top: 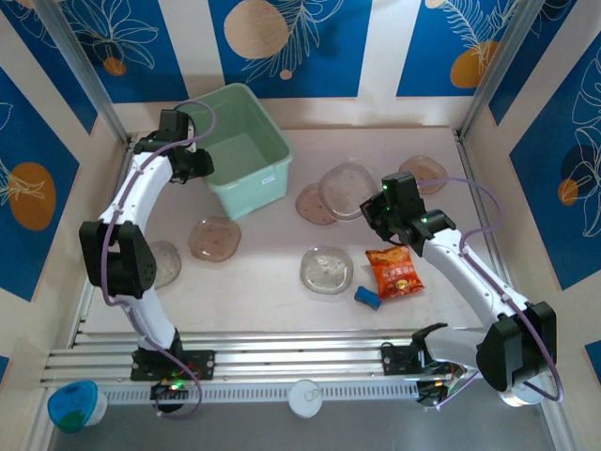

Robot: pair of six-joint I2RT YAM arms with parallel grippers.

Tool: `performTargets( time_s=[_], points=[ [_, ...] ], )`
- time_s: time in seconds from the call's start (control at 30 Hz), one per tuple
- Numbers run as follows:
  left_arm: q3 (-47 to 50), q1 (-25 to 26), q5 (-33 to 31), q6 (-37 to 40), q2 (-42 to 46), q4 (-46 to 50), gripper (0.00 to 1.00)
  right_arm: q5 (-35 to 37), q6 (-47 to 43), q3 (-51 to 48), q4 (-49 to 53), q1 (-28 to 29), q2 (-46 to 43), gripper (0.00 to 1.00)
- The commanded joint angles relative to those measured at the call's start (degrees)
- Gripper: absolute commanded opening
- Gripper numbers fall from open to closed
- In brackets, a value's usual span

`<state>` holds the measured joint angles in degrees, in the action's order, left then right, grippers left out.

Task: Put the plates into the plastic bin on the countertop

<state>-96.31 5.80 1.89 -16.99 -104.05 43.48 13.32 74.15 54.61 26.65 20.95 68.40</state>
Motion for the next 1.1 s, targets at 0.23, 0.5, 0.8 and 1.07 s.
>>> performTargets(
  time_s=[0.23, 0.5, 0.8, 1.07],
  points=[
    [1.5, 3.6, 4.0, -2.2, 2.5, 0.7, 0.24, 0.0, 1.5, -0.2, -0.1, -1.4, -3.4, 0.0],
    [6.3, 5.0, 3.7, -8.1, 6.6, -1.8, 0.24, 0.1, 1.9, 1.3, 0.3, -2.0, -4.2, 0.0],
    [9.7, 7.0, 3.6, -13.3, 10.2, -3.0, 0.24, 0.4, 1.7, 7.2, 2.0, -0.9, -2.5, 0.0],
    [13.7, 8.9, 3.7, -15.6, 13.3, -4.2, 0.24, 1.4, 2.3, 14.5, 2.5, 2.1, 1.3, 0.0]
  ],
)
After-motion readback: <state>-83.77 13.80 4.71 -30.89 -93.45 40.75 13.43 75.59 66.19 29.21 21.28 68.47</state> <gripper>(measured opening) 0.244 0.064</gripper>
